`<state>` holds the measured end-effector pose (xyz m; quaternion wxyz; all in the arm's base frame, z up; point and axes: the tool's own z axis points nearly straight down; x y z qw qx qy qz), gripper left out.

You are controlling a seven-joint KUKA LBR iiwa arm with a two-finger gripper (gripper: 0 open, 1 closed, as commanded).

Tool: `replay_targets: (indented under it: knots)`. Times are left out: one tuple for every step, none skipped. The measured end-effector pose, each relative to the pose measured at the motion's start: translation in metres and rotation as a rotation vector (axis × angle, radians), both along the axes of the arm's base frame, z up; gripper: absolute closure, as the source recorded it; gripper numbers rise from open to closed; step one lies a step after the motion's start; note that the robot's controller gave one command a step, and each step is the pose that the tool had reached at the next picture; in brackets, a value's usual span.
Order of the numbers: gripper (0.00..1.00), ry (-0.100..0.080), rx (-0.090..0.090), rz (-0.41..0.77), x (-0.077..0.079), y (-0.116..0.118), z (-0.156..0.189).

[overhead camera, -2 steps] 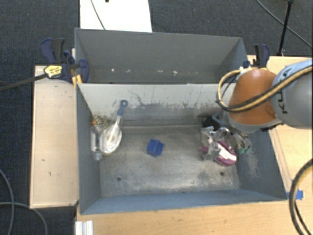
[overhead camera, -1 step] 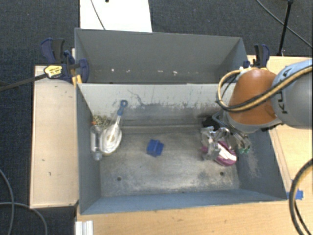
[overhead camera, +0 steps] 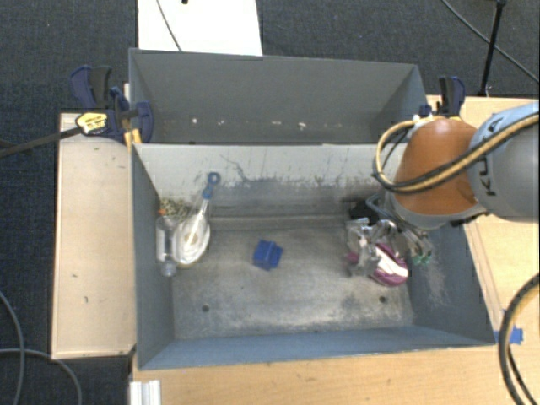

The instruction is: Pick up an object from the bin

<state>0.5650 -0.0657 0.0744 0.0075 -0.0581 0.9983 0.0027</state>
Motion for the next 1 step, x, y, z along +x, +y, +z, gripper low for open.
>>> replay_targets:
  knots:
    - [1.00, 0.000, 0.000, 0.000, 0.0000, 0.0000, 0.0000]
